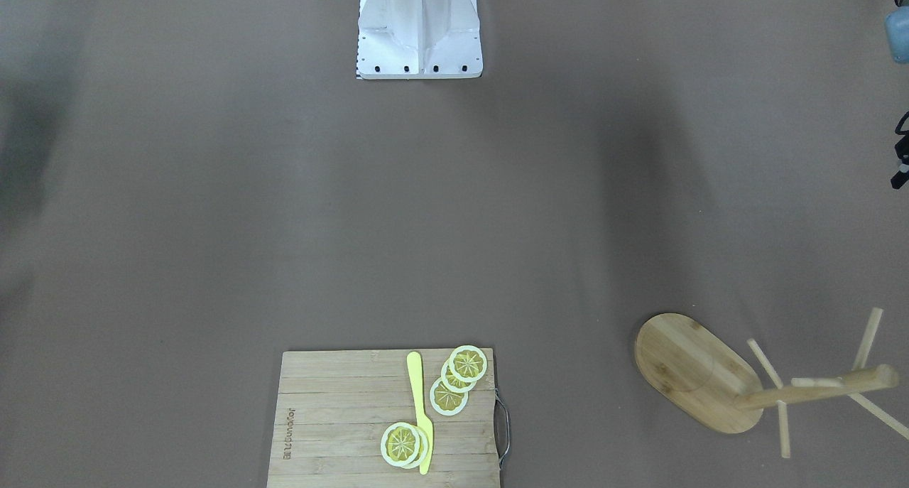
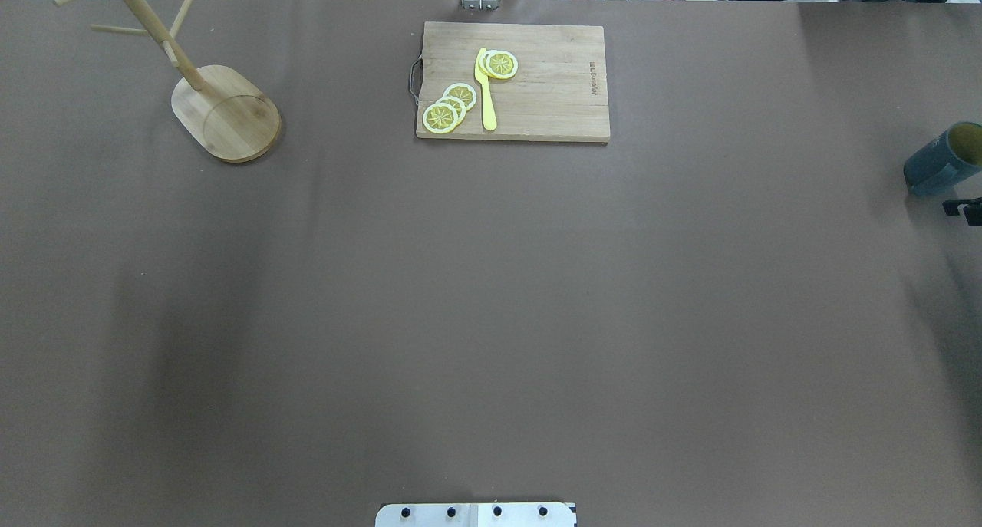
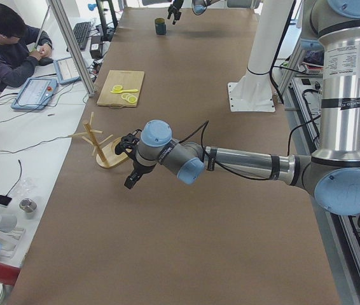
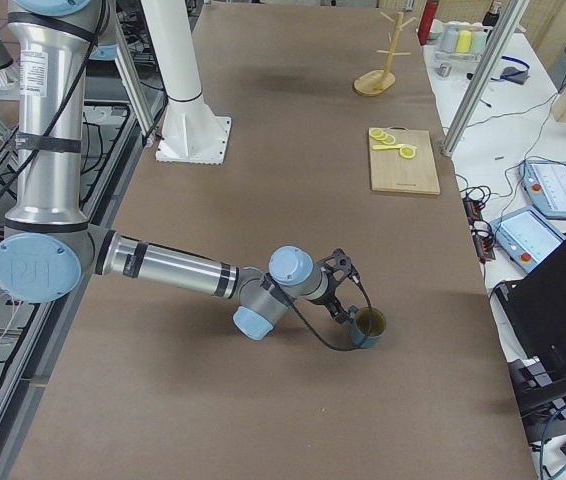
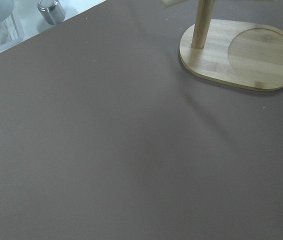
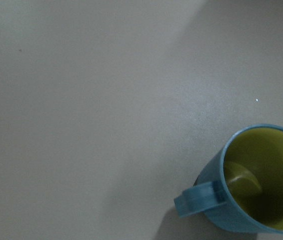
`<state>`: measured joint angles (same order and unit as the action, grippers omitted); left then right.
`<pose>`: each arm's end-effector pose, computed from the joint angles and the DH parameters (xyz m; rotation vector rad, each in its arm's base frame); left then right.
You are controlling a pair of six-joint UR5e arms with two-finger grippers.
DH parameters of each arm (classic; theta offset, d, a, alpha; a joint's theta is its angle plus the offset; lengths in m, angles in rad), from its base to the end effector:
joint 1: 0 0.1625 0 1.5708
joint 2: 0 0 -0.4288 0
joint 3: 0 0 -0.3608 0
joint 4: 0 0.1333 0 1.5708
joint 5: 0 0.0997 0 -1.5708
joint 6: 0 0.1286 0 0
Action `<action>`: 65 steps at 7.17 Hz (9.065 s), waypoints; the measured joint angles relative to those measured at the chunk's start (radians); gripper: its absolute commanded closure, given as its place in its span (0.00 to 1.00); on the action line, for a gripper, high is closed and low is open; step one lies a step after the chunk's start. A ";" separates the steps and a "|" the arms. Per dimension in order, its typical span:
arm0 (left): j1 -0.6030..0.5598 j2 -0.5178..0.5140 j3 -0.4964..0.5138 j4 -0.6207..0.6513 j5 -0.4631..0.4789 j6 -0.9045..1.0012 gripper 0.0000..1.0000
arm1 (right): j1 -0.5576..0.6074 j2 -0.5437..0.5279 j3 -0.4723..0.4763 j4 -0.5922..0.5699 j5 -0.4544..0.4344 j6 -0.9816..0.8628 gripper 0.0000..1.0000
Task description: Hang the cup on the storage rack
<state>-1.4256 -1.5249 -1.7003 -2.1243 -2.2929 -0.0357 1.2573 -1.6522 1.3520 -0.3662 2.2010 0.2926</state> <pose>0.0213 -0.4794 0.5790 0.5448 0.7512 0.3314 -0.0850 -0.4487 0.6824 0.6591 -0.8205 -0.3036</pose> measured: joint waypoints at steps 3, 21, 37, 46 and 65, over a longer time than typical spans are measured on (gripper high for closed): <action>0.000 0.002 0.015 -0.027 0.001 -0.001 0.01 | -0.088 0.020 -0.049 0.112 -0.104 0.111 0.06; 0.001 0.002 0.019 -0.031 0.001 -0.001 0.01 | -0.096 0.112 -0.237 0.240 -0.117 0.096 0.36; 0.001 0.000 0.023 -0.031 0.001 -0.003 0.01 | 0.024 0.148 -0.233 0.197 -0.001 0.113 0.33; 0.001 0.002 0.022 -0.031 0.001 -0.003 0.01 | 0.119 0.178 -0.141 -0.182 0.110 -0.249 0.47; 0.004 0.014 0.046 -0.094 0.001 -0.037 0.01 | -0.135 0.288 0.399 -0.810 -0.025 0.380 1.00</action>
<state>-1.4221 -1.5108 -1.6542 -2.2182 -2.2918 -0.0724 1.1221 -1.3642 1.7515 -1.1763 2.1756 0.6722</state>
